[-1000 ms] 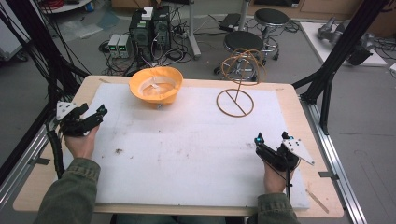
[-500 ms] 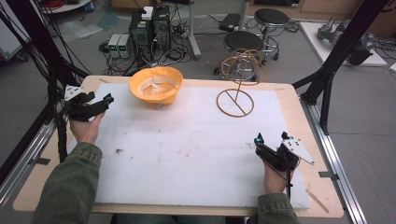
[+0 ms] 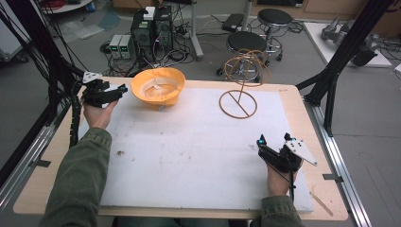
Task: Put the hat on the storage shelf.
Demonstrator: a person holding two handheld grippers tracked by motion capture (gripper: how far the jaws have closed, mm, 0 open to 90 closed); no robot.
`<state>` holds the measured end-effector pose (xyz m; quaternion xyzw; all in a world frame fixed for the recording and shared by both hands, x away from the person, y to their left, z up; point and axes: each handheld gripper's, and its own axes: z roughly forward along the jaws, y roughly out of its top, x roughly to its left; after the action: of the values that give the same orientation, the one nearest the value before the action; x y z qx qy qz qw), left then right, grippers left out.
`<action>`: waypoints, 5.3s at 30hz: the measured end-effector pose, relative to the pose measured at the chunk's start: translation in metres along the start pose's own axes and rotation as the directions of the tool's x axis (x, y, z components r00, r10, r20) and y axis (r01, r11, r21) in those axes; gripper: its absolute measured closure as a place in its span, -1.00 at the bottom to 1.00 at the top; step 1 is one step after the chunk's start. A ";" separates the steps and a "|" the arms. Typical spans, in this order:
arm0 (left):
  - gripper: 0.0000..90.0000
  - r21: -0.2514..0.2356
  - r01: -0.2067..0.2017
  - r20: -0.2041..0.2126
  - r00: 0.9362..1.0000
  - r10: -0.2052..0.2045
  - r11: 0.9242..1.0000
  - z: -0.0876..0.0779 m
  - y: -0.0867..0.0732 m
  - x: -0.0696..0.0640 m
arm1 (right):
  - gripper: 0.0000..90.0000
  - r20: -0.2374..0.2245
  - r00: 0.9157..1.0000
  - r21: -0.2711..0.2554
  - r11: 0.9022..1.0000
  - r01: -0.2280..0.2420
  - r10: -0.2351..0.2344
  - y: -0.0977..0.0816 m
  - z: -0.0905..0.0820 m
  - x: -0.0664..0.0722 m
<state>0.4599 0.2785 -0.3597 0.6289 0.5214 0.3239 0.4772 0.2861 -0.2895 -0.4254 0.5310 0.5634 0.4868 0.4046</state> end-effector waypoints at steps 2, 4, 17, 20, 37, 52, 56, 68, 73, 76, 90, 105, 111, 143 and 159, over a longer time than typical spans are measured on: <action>-0.29 0.009 0.013 0.000 1.000 -0.013 1.000 0.009 0.001 0.001 | -0.80 0.000 1.000 0.000 1.000 0.001 -0.001 0.000 0.000 0.000; -0.30 0.023 0.000 -0.007 1.000 0.000 1.000 0.017 0.002 0.000 | -0.80 -0.005 1.000 0.001 1.000 -0.003 0.003 0.000 0.000 0.000; -0.33 0.067 0.018 -0.012 1.000 -0.017 0.998 0.055 0.008 -0.002 | -0.80 -0.011 1.000 -0.008 1.000 0.003 -0.003 0.001 -0.003 0.001; -0.33 0.085 0.016 -0.029 0.999 -0.014 0.996 0.063 0.004 0.000 | -0.80 -0.012 1.000 -0.010 1.000 0.008 -0.008 0.001 -0.003 0.002; -0.25 0.167 0.086 0.060 0.993 -0.098 0.982 0.093 -0.013 0.001 | -0.80 -0.016 0.999 -0.021 0.999 0.036 -0.036 0.001 -0.004 0.004; 0.90 0.247 0.287 0.121 0.939 -0.323 0.926 0.097 -0.020 0.014 | -0.80 -0.014 0.999 -0.019 0.999 0.038 -0.039 0.001 -0.004 0.004; 0.93 0.234 0.274 0.119 0.944 -0.307 0.933 0.096 -0.018 0.010 | -0.80 -0.015 0.999 -0.017 0.999 0.034 -0.035 0.001 -0.004 0.004; 0.93 0.182 0.192 0.142 0.965 -0.219 0.964 0.089 -0.012 -0.004 | -0.80 -0.016 0.999 -0.012 0.999 0.032 -0.032 0.001 -0.006 0.003; 0.93 0.129 0.220 0.133 0.962 -0.237 0.967 0.082 -0.014 -0.010 | -0.80 -0.019 0.999 -0.011 1.000 0.026 -0.026 0.001 -0.007 0.002; 0.93 0.109 0.223 0.126 0.964 -0.236 0.969 0.078 -0.015 -0.012 | -0.80 -0.021 0.999 -0.011 1.000 0.026 -0.027 0.001 -0.009 0.002; 0.94 -0.095 0.101 0.094 0.991 -0.092 0.990 0.042 0.022 -0.040 | -0.80 -0.024 0.999 -0.027 0.999 0.027 -0.028 0.002 -0.011 0.003; 0.94 -0.226 0.017 0.030 0.999 -0.011 0.974 0.006 0.064 -0.065 | -0.80 -0.037 0.999 -0.032 0.999 0.017 -0.018 0.002 -0.012 0.003; 0.93 -0.244 -0.018 0.013 1.000 0.022 0.970 0.007 0.082 -0.078 | -0.80 -0.027 1.000 -0.028 1.000 0.013 -0.014 0.002 -0.013 0.002; 0.93 -0.260 -0.093 0.042 0.993 0.107 0.961 0.058 0.137 -0.177 | -0.80 -0.038 0.999 -0.038 0.999 0.002 -0.003 0.002 -0.014 0.001; 0.93 -0.337 -0.128 0.071 0.985 0.160 0.933 0.075 0.172 -0.236 | -0.80 -0.050 0.999 -0.029 1.000 0.002 -0.003 0.002 -0.014 0.001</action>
<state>0.5293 0.0314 -0.2022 0.5914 0.3883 0.4100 0.5757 0.2726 -0.2905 -0.4210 0.5119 0.5668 0.5076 0.3988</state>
